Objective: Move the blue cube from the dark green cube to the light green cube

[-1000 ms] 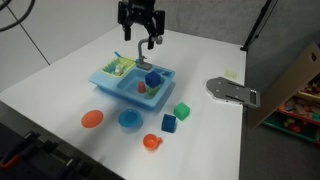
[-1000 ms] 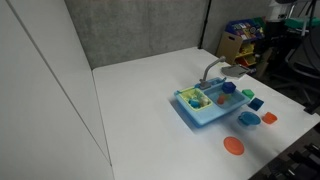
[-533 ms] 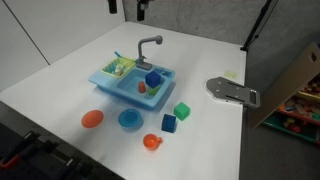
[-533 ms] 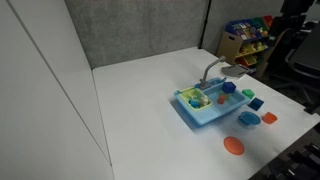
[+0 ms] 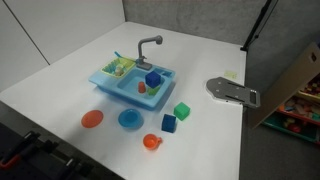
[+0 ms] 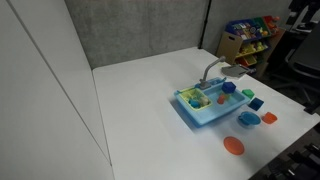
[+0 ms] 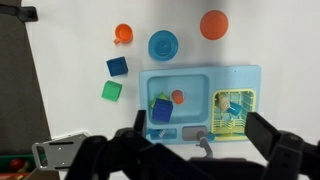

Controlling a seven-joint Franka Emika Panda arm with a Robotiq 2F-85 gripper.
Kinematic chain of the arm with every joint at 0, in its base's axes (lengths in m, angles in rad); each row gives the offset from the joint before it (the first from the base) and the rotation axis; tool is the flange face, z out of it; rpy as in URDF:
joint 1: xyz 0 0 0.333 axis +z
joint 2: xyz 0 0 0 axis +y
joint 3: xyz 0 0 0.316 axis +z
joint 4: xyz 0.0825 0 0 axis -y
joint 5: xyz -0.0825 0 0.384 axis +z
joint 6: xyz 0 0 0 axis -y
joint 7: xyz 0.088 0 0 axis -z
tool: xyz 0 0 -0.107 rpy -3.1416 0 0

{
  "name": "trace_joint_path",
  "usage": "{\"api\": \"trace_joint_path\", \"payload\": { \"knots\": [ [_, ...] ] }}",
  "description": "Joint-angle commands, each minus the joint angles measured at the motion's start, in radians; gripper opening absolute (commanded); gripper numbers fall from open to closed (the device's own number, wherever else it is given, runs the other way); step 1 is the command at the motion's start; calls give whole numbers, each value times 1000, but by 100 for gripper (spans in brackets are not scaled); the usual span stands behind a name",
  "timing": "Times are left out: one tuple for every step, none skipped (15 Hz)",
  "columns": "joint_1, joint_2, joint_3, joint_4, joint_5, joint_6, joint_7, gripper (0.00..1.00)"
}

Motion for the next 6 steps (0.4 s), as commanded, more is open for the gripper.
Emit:
{"api": "trace_joint_path", "payload": {
  "knots": [
    [8,-46,-4,7,-3,-38,-20,100],
    [8,-49,-5,11,0,-46,-22,100],
    [8,-35,-5,4,0,-21,0,100],
    [8,-39,-5,4,0,-22,0,100],
    [8,-38,-5,3,0,-22,0,100],
    [8,-36,-5,3,0,-22,0,100]
  ]
}}
